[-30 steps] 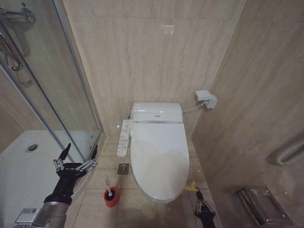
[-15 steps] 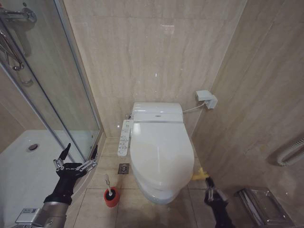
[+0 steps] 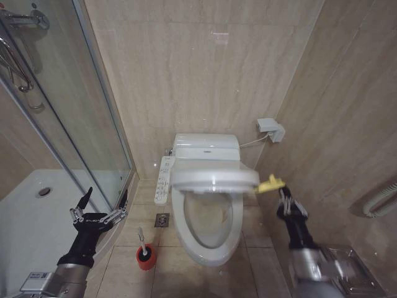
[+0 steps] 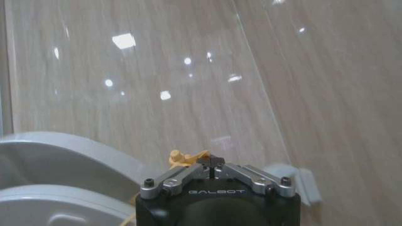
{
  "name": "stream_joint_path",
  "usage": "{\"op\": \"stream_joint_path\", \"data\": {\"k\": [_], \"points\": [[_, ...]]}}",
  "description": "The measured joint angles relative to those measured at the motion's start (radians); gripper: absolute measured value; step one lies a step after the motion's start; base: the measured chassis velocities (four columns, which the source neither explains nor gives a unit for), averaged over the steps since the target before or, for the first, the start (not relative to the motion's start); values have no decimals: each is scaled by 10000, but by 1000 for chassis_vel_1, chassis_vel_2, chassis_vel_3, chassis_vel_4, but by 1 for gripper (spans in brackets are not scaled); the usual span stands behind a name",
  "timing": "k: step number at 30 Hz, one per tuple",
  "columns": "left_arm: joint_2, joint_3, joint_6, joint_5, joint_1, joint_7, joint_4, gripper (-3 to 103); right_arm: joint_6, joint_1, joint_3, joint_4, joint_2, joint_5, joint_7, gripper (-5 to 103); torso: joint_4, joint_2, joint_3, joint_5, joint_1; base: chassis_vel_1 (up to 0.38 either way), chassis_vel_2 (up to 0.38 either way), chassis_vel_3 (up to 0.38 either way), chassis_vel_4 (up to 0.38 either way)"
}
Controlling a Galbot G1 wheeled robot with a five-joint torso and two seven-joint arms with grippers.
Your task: Open the toilet lid, clean the toilet bowl with a toilet brush, close the toilet lid, and flush.
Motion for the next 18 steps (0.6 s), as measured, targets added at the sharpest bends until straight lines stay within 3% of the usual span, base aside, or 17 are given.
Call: {"op": "stream_joint_path", "data": {"k": [11, 18], "points": [[0, 0, 0, 0, 0, 0, 0, 100, -933, 1743, -210, -64, -849, 1081, 438, 0, -4, 0, 0, 1, 0, 0, 0, 0, 0], [0, 0, 0, 0, 0, 0, 0, 100, -1219, 2990, -422, -735, -882, 1367, 682, 0, -1, 0, 0, 1, 0, 0, 0, 0, 0]]}}
